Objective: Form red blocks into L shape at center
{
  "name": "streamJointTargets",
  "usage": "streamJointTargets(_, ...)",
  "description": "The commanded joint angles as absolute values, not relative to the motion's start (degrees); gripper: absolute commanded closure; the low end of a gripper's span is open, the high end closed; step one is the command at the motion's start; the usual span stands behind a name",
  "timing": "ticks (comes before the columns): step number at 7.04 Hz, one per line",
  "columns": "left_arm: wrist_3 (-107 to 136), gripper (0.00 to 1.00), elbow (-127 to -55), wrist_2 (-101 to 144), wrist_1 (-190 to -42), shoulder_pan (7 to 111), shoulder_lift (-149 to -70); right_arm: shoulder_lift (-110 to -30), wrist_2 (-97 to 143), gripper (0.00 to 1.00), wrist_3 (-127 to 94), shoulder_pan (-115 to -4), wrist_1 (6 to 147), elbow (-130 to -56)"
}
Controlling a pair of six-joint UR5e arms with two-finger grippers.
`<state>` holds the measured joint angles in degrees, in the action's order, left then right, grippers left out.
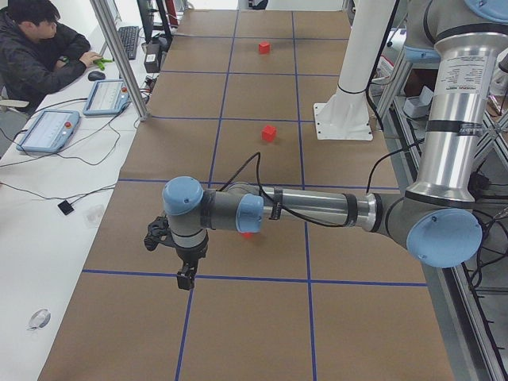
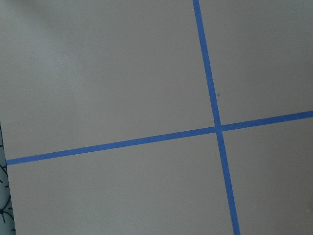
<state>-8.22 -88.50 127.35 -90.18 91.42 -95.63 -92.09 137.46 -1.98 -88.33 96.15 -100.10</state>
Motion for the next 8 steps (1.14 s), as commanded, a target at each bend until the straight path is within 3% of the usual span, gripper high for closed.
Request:
streamJointTargets(1, -8.44, 0.00, -88.59, 127.35, -90.18, 91.41, -95.62, -91.94, 137.46, 0.01, -1.93, -88.33, 96.15, -100.28)
streamJointTargets(4, -7.91, 0.00, -90.69, 127.35, -90.17, 91.41, -96.07, -91.41, 137.81, 0.01, -2.72, -88.33, 96.24, -100.28)
streamJointTargets(8, -3.00, 0.00, -96.74, 126.39, -96.42, 77.22, -100.69, -89.23, 137.90, 0.01, -2.64, -88.24, 96.24, -102.30)
